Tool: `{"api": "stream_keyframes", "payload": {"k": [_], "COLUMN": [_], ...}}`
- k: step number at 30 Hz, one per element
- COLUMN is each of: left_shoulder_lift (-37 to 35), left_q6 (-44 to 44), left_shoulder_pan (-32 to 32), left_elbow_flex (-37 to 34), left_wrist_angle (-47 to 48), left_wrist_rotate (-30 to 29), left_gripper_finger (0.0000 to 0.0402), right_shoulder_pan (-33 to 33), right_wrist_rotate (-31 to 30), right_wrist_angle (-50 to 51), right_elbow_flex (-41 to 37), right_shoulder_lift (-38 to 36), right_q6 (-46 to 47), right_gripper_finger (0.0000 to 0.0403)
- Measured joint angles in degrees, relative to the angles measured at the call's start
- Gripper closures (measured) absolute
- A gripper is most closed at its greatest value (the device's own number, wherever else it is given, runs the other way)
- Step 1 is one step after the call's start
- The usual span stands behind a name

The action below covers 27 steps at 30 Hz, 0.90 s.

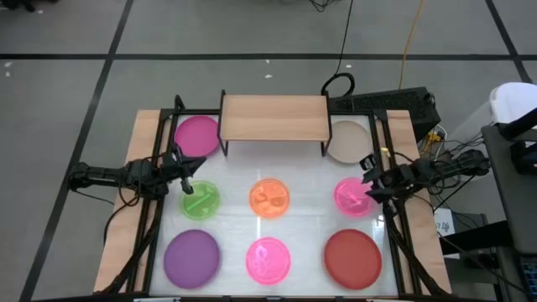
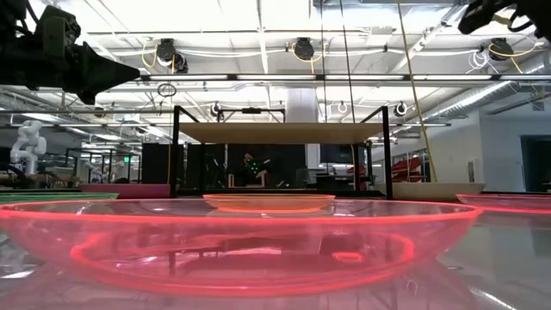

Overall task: Place and stack plates onto a shelf
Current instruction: Put the gray plate to the right on the shelf

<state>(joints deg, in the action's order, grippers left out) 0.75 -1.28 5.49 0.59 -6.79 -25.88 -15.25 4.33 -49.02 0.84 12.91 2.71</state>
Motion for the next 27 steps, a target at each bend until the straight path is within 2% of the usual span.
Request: {"api": "stream_keyframes", "payload": {"k": [6, 15, 22, 27], "left_shoulder_lift": [0.0, 0.0, 0.0, 0.0], "left_q6": [0.0, 0.0, 0.0, 0.0], "left_shoulder_pan": [0.0, 0.0, 0.0, 0.0], "left_elbow_flex": [0.0, 0.0, 0.0, 0.0], "left_wrist_angle": [0.0, 0.0, 0.0, 0.0], "left_wrist_rotate": [0.0, 0.0, 0.0, 0.0], "left_gripper_finger": [0.0394, 0.0394, 0.0394, 0.0394], "right_shoulder_pan": [0.0, 0.0, 0.0, 0.0], "right_wrist_rotate": [-10.5, -24.0, -40.9, -45.0], "right_wrist_angle": [-7.7, -3.2, 2.6, 3.9], "right_elbow_flex": [0.0, 0.0, 0.0, 2.8], "right_shoulder_lift": [0.0, 0.0, 0.6, 3.7], "right_q6": [-4.3, -3.7, -15.2, -23.5], "right_gripper_finger": [0.0284, 0.0284, 0.0284, 0.0284]}}
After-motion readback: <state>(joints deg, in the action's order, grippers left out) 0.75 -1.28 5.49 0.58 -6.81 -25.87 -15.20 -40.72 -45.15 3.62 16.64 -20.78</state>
